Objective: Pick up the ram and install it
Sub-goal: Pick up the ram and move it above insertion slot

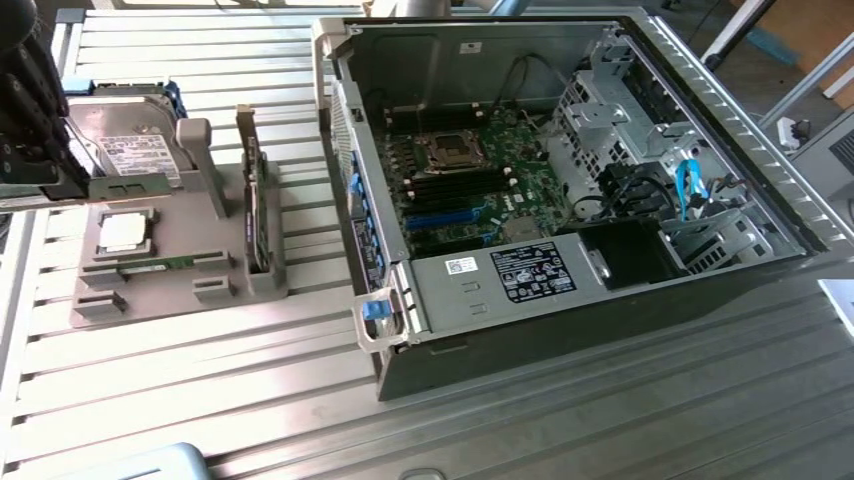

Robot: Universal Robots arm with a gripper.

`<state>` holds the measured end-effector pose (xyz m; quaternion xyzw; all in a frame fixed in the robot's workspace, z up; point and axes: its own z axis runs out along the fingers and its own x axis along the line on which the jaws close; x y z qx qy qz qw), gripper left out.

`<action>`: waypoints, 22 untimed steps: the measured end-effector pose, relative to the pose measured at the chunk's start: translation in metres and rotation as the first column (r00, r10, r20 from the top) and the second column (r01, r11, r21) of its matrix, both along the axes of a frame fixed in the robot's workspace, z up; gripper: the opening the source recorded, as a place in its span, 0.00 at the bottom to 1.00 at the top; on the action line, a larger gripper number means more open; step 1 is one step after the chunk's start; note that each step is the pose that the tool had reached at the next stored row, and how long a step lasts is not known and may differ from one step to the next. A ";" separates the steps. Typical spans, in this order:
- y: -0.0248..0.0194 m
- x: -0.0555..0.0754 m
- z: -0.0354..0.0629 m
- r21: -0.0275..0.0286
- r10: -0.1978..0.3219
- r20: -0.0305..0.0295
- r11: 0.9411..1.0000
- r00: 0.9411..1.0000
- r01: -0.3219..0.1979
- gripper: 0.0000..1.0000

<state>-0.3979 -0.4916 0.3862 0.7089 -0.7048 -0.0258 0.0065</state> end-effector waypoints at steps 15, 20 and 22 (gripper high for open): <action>0.0000 0.000 0.0481 0.000 0.000 0.000 1.000 1.000 0.000 0.13; 0.0000 0.000 0.0615 0.000 0.000 0.000 1.000 1.000 0.000 0.13; 0.0000 0.000 0.0629 0.000 0.000 0.000 1.000 1.000 0.000 0.13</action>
